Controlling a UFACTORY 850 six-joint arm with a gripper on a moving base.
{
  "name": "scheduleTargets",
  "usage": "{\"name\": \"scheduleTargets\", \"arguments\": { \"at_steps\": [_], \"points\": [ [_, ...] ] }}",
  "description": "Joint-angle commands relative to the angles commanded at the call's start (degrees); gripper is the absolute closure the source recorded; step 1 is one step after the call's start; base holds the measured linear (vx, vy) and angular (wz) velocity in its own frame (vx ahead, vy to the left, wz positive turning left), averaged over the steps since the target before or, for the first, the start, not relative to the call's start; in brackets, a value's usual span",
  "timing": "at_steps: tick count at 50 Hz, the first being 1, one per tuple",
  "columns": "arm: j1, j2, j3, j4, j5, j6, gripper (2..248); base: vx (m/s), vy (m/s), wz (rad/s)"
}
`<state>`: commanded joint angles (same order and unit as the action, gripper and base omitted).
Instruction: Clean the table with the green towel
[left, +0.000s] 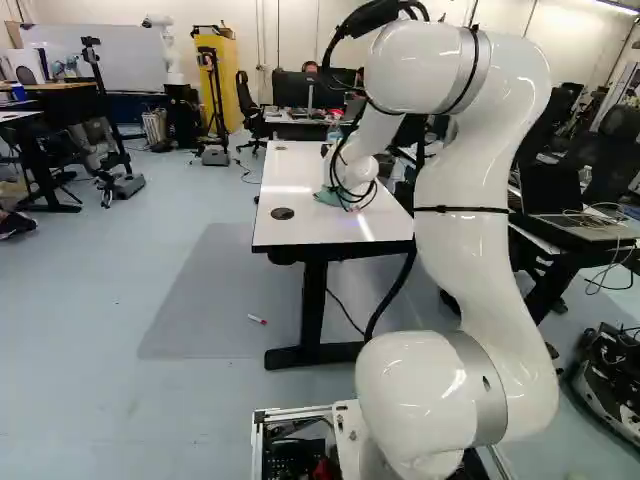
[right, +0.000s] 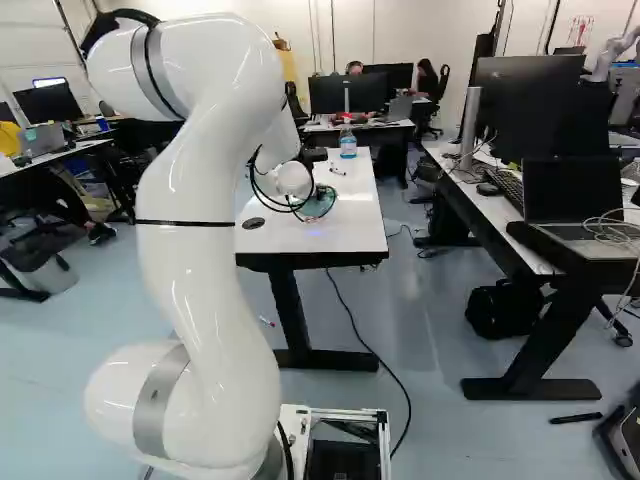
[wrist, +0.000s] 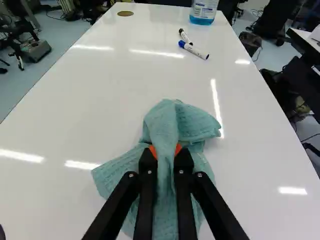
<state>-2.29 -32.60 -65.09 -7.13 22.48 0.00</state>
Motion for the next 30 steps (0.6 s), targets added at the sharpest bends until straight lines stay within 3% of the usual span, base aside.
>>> {"name": "scheduleTargets", "arguments": {
  "at_steps": [30],
  "points": [
    [4.04,-2.95,-4.03,0.00,0.00,0.00,206,0.000,0.000,0.000]
  ]
}}
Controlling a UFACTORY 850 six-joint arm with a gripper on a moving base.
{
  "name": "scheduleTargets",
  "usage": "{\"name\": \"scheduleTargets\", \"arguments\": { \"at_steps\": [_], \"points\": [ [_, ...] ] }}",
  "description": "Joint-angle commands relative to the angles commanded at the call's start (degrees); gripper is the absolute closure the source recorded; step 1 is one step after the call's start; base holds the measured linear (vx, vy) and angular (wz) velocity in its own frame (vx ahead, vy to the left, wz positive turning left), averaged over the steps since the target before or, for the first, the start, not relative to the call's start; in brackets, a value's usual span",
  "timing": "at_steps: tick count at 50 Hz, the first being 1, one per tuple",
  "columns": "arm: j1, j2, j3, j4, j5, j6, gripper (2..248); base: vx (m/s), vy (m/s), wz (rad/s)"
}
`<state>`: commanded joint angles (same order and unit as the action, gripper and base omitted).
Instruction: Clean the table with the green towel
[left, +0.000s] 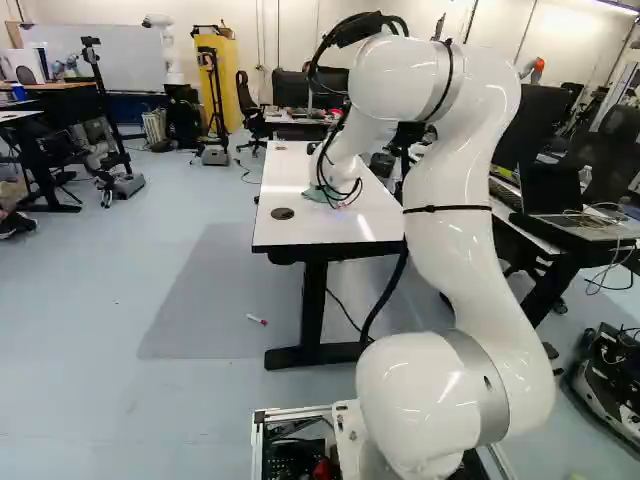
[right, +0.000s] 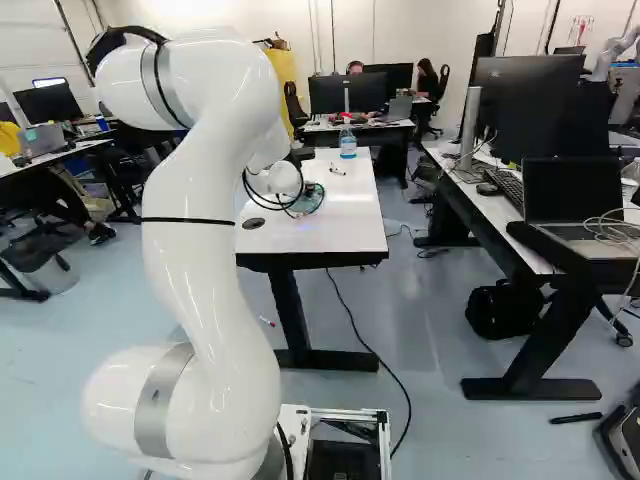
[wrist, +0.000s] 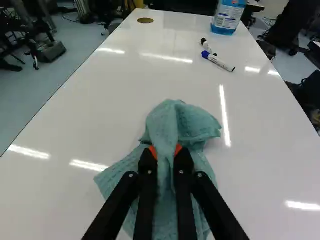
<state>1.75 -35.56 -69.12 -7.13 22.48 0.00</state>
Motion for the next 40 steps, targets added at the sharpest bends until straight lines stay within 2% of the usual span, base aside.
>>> {"name": "scheduleTargets", "arguments": {
  "at_steps": [19,40],
  "points": [
    [2.67,0.67,0.92,0.00,0.00,0.00,206,0.000,0.000,0.000],
    [3.48,5.21,7.06,0.00,0.00,0.00,206,0.000,0.000,0.000]
  ]
}}
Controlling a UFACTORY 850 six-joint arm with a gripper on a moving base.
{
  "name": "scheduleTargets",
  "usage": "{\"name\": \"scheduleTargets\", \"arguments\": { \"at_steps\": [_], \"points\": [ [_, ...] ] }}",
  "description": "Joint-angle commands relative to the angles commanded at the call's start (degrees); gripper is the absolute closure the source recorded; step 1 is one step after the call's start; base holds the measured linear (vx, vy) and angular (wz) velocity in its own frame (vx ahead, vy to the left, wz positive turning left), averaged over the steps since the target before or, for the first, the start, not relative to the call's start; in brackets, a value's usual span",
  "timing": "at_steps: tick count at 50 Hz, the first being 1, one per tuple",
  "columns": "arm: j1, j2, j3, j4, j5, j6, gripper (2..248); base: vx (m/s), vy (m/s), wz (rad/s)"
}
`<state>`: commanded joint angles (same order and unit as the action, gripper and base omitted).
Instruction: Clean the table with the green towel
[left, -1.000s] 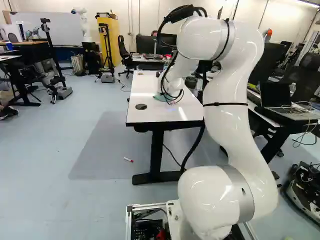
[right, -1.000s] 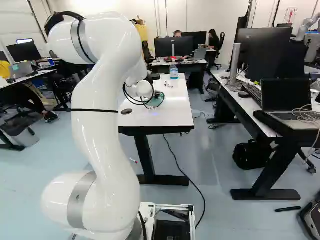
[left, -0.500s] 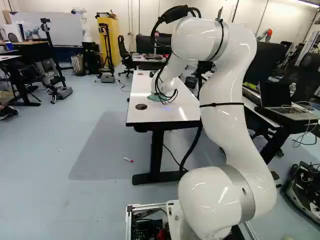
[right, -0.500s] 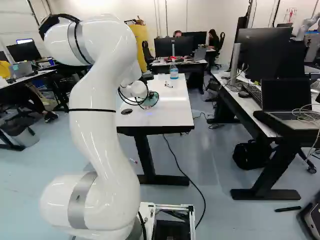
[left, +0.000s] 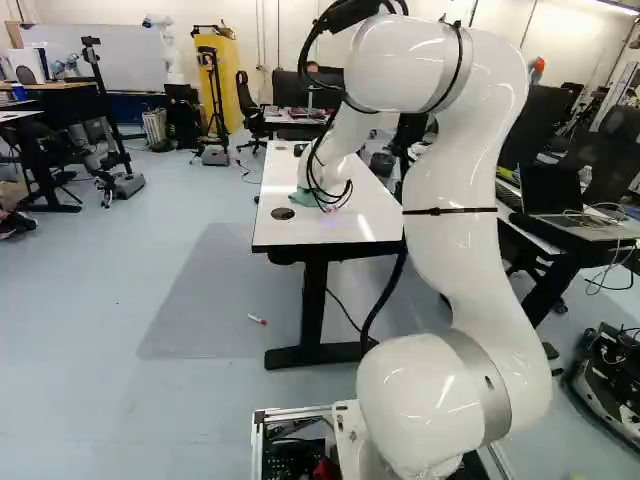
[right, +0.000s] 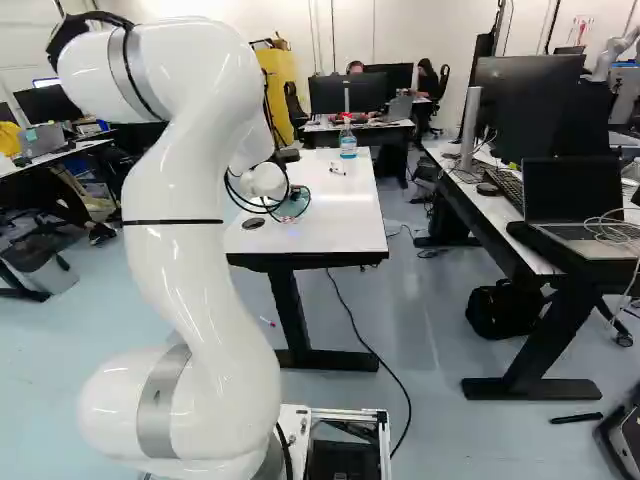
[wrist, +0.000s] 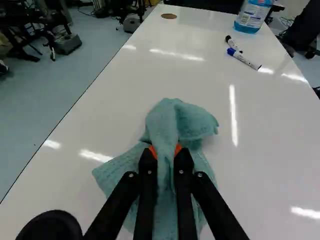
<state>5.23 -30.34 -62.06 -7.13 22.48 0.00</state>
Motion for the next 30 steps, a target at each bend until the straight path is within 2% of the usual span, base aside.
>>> {"name": "scheduleTargets", "arguments": {
  "at_steps": [15,30],
  "points": [
    [-0.84,3.24,4.28,0.00,0.00,0.00,206,0.000,0.000,0.000],
    [-3.06,3.76,4.97,0.00,0.00,0.00,206,0.000,0.000,0.000]
  ]
}}
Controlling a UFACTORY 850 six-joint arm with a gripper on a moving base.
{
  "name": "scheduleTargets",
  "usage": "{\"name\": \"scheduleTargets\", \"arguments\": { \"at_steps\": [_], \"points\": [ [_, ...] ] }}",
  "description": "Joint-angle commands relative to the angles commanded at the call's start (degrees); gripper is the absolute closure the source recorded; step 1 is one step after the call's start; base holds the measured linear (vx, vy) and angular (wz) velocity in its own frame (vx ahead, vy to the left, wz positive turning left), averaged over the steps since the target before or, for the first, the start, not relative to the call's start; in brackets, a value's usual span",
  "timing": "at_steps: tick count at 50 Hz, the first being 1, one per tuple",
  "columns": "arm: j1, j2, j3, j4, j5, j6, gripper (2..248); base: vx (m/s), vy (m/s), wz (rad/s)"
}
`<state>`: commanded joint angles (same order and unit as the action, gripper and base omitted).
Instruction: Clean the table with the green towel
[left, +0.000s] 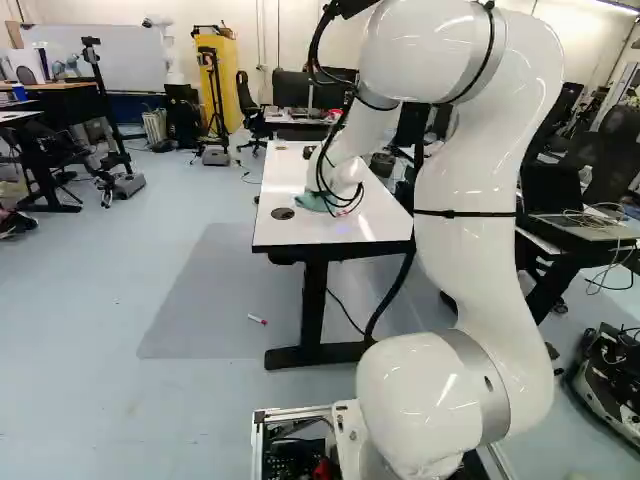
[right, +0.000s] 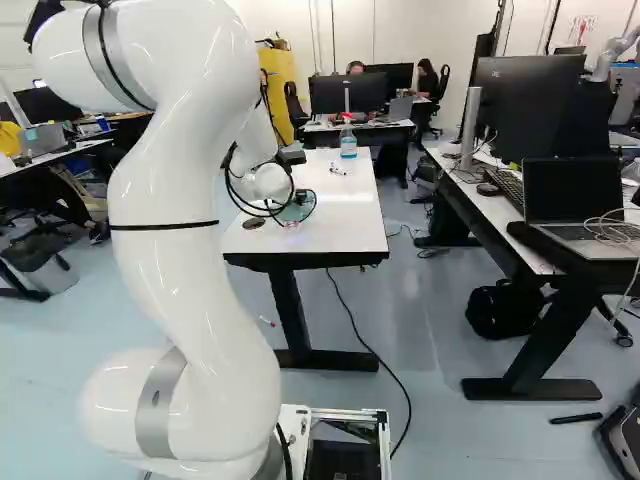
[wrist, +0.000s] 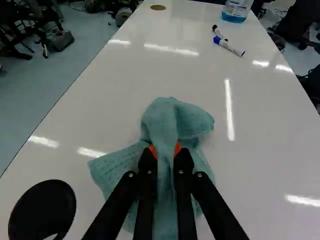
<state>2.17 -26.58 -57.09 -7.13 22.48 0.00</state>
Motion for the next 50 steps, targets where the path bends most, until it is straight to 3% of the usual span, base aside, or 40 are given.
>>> {"name": "scheduleTargets", "arguments": {
  "at_steps": [30,50],
  "points": [
    [-4.76,-0.33,-0.42,0.00,0.00,0.00,206,0.000,0.000,0.000],
    [-4.83,0.49,-0.32,0.00,-0.75,0.00,206,0.000,0.000,0.000]
  ]
}}
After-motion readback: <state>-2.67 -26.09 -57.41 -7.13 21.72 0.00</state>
